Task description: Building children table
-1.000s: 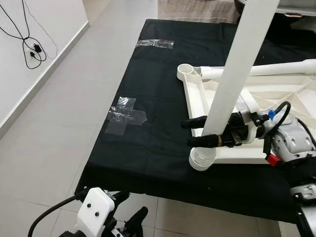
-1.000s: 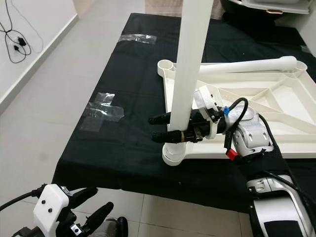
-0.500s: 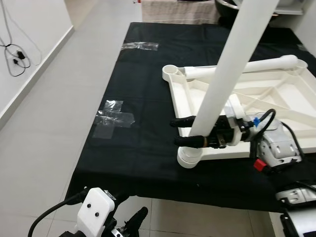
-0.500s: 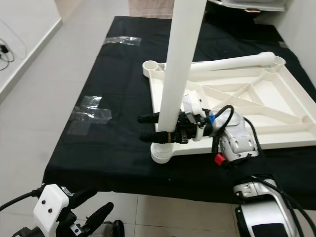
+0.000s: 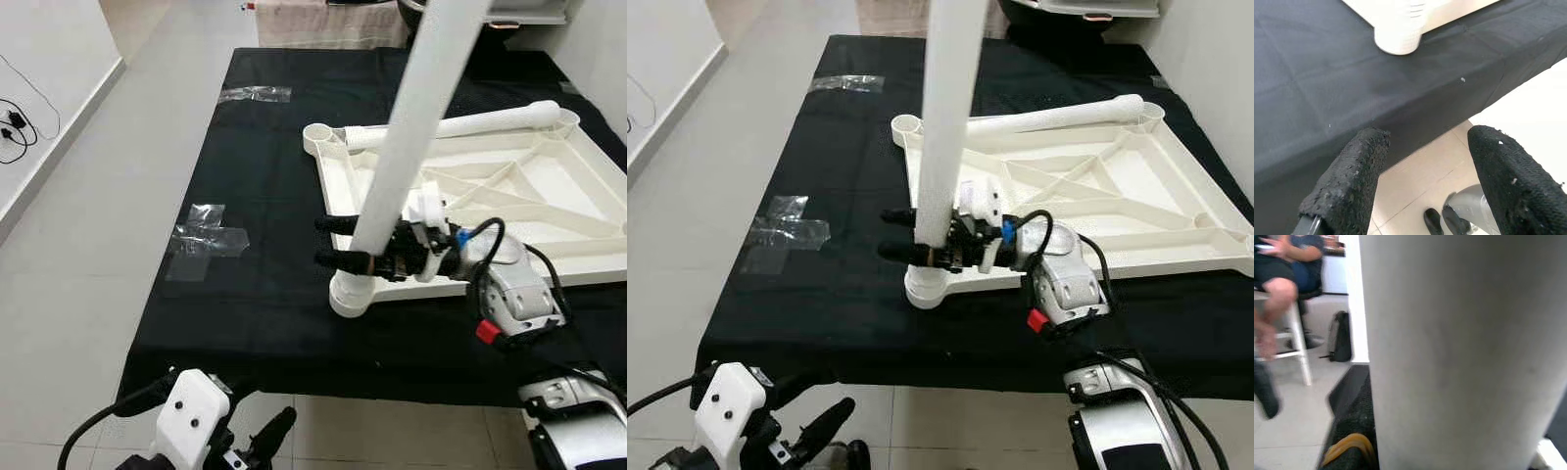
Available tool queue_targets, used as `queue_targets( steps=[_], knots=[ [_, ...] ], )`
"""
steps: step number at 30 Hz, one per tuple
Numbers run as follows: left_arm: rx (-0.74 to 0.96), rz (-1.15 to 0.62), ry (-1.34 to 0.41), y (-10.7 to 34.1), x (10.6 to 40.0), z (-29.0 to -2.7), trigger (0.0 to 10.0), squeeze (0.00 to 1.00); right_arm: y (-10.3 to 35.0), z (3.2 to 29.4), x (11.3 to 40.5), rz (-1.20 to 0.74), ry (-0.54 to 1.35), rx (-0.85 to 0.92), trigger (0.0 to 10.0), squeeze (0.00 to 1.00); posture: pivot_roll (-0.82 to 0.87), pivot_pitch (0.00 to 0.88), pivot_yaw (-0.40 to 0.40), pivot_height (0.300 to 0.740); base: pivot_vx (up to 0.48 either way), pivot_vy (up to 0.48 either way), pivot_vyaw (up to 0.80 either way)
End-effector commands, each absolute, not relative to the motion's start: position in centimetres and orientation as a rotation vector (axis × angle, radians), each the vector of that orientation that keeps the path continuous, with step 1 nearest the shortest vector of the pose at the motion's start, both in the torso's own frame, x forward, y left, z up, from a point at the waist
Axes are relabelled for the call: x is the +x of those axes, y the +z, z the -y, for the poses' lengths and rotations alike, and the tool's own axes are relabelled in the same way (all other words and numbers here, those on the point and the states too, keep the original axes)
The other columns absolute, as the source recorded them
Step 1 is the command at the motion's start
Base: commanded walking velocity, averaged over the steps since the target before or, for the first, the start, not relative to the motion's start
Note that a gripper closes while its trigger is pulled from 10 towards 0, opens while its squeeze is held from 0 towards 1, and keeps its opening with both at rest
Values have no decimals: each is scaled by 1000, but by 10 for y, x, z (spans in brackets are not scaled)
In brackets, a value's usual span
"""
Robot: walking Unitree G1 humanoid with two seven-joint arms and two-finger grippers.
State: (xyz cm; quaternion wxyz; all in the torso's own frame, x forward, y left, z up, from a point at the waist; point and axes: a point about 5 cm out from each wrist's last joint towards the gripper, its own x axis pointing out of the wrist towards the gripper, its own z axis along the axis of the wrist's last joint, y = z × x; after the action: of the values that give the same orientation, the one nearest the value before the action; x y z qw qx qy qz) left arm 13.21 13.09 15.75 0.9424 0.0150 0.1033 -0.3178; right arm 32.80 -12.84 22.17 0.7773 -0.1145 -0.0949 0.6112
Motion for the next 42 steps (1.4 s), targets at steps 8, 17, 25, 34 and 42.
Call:
queue_targets(
  steps=[8, 17, 25, 34, 42],
  knots=[
    [26, -205, -641, 155, 134, -127, 10000, 0, 177, 112, 343, -72, 1079, -156, 10000, 0, 219, 222, -40, 740, 0, 0, 0],
    [37, -186, -630, 156, 140, -129, 10000, 0, 177, 104, 365, -56, 624, -31, 10000, 0, 210, 221, -49, 740, 0, 0, 0],
    [45, -177, -630, 155, 143, -128, 10000, 0, 183, 107, 360, 47, 265, -104, 10000, 0, 200, 216, -48, 740, 0, 0, 0],
    [53, -162, -613, 155, 147, -128, 10000, 0, 176, 112, 359, -6, 41, -161, 10000, 0, 196, 213, -52, 740, 0, 0, 0],
    [55, -157, -621, 154, 148, -127, 10000, 0, 178, 105, 361, -35, -152, -193, 10000, 0, 186, 212, -56, 740, 0, 0, 0]
  ],
)
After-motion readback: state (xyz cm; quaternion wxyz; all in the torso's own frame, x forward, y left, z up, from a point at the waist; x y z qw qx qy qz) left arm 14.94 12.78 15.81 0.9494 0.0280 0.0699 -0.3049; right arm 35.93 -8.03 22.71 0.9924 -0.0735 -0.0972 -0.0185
